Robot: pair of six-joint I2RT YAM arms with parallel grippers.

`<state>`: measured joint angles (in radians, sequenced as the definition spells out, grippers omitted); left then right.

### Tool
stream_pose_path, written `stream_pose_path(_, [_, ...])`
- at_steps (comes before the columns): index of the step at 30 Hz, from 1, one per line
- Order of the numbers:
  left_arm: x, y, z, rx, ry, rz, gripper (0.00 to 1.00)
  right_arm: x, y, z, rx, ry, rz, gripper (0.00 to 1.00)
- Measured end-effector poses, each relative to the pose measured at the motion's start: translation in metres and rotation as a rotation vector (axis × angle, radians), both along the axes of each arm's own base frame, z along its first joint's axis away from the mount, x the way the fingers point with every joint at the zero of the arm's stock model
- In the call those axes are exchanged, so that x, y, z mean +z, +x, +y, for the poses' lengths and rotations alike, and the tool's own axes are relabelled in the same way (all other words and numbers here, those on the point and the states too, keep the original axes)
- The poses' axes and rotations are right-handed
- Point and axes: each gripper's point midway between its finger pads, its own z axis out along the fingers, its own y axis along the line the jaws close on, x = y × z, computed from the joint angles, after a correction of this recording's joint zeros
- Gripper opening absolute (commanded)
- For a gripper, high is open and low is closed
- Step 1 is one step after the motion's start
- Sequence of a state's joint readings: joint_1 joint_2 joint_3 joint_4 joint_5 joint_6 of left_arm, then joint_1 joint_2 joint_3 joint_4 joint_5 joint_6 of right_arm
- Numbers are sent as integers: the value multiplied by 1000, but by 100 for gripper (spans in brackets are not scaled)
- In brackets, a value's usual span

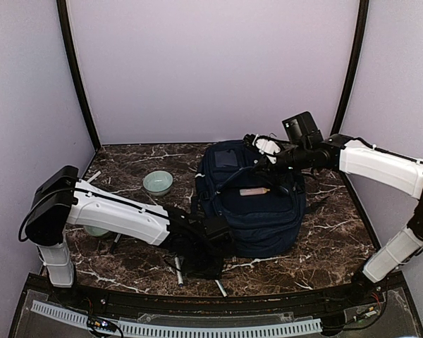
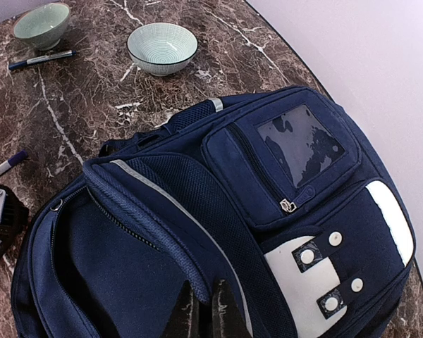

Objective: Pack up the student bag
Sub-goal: Grab the pen at the center of the board.

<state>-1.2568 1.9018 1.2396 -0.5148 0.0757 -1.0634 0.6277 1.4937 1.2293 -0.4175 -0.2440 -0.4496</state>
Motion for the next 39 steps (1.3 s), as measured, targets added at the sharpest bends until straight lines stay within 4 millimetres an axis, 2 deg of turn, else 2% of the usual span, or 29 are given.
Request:
stream_pose_path(4, [-2, 9, -5, 3, 21, -12, 34, 0, -1, -1, 1, 1, -1, 0])
stream_pose_path(9, [-2, 18, -1, -42, 88, -31, 24, 0, -2, -2, -3, 5, -6, 0])
stream_pose_path(19, [7, 34, 19, -246, 267, -109, 20, 0, -1, -3, -10, 3, -11, 0])
stream_pose_path(21, [11, 37, 19, -296, 277, -125, 23, 0, 0, -3, -14, 2, -14, 0])
stream_pose_path(25, [19, 39, 20, -347, 292, -134, 37, -2, 1, -5, -21, -1, -16, 0])
stream_pose_path(30, [23, 36, 20, -308, 291, -106, 43, -3, 1, -6, -21, -2, -14, 0])
stream_pose_path(35, [9, 27, 24, -227, 281, -57, 43, -4, 1, -5, -19, -2, -13, 0])
stream_pose_path(39, [7, 28, 26, -179, 287, -52, 36, -4, 0, -5, -17, -1, -11, 0])
